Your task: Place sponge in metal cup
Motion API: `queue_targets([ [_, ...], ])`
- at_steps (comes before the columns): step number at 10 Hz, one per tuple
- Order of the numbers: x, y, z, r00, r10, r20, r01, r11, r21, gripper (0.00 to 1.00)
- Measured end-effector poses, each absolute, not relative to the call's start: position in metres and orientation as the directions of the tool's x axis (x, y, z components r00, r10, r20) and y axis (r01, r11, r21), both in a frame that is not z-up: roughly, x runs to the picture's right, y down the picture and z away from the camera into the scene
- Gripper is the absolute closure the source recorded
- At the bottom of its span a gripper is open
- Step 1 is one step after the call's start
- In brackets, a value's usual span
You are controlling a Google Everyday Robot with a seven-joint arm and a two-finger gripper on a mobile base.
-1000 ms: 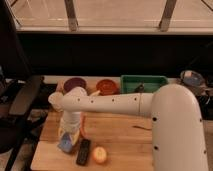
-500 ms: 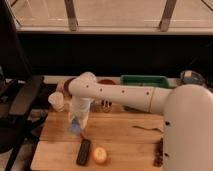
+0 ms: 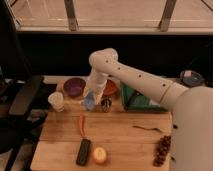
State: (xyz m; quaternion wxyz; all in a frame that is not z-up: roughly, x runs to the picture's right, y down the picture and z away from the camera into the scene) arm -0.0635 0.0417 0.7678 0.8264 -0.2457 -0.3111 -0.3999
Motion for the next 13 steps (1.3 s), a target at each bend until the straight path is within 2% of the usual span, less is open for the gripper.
queue_targets([
  [5, -0.052, 0.037, 0.775, 0.527, -0.498, 0.689, 0.795, 0.575, -0.193, 1.00],
  [9, -0.003, 0.041, 0.812, 0.634, -0.449, 0.630, 0.729, 0.619, -0.293, 0.98],
  [10, 0.001, 0.044, 0.818, 0.646, -0.435, 0.628, 0.718, 0.626, -0.306, 0.91],
  [13, 0.014, 0.053, 0.839, 0.679, -0.392, 0.620, 0.683, 0.647, -0.339, 0.60],
])
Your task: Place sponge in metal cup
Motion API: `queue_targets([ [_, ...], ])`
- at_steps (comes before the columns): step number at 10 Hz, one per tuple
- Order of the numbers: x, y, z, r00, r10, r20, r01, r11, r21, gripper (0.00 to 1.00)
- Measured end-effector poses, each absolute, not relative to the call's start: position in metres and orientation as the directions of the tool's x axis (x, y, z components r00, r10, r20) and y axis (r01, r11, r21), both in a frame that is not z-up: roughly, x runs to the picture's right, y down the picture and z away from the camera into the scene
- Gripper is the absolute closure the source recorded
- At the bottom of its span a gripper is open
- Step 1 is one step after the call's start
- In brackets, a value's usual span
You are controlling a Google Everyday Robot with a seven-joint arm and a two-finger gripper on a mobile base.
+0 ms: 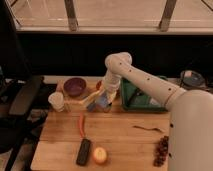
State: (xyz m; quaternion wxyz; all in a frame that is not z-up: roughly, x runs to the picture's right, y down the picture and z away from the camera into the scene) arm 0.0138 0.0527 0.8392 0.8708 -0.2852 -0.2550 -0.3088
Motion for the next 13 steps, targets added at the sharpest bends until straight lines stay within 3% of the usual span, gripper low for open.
queue_targets([
  [4, 0.0254, 0.0521, 0.8470, 0.701, -0.366, 0.612, 0.657, 0.664, -0.356, 0.24],
  [13, 0.0268, 0.0528, 0.8461, 0.700, -0.359, 0.617, 0.655, 0.668, -0.354, 0.23],
])
